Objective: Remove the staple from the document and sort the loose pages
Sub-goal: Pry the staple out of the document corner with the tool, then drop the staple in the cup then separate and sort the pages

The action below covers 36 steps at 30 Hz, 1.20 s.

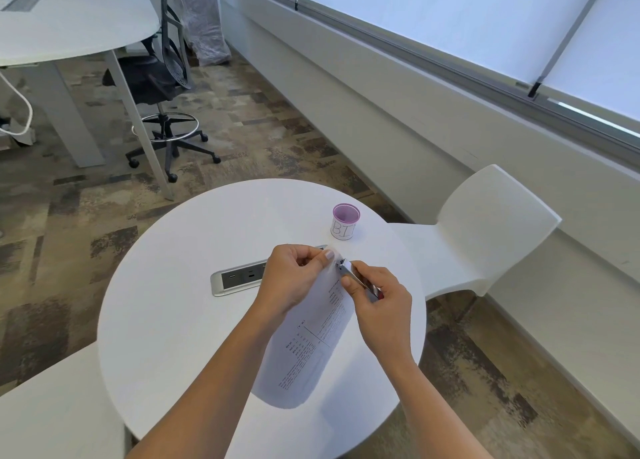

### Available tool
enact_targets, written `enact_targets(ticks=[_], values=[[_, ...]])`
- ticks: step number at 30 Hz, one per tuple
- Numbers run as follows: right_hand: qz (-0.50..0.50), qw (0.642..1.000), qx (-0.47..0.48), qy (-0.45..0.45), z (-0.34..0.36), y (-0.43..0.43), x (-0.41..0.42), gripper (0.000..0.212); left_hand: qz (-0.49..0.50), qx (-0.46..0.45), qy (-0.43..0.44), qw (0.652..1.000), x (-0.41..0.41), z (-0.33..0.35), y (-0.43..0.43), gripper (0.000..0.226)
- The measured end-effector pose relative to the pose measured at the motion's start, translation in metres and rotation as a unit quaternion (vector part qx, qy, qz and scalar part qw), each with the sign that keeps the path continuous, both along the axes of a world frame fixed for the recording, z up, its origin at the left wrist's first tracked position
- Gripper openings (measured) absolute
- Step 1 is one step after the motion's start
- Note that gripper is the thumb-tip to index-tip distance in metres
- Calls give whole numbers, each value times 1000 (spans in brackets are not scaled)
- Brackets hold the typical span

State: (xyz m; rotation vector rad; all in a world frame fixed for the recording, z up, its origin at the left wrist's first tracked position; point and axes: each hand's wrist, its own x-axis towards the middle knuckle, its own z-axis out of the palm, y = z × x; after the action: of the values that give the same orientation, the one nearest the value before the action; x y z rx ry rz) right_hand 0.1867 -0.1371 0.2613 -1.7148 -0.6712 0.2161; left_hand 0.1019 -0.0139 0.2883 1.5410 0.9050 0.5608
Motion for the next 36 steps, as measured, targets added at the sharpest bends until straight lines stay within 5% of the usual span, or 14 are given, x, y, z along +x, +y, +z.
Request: enact_targets(ticks=[6, 21, 23, 29, 36], values=[[-2, 998, -5, -69, -3, 2, 0, 27, -1, 4, 8, 1000, 0, -3, 2, 25], [-66, 987, 28, 142, -46, 13, 26, 18, 31, -5, -5, 999, -7, -18, 17, 25], [-92, 977, 4, 194, -66, 14, 35, 29, 46, -3, -1, 999, -10, -23, 20, 26], [-74, 944, -126, 297, -131, 12, 54, 11, 89, 10, 7, 996, -24, -36, 27, 27], [-77, 896, -282, 336, -195, 4, 60, 34, 113, 5, 15, 993, -38, -44, 30, 25]])
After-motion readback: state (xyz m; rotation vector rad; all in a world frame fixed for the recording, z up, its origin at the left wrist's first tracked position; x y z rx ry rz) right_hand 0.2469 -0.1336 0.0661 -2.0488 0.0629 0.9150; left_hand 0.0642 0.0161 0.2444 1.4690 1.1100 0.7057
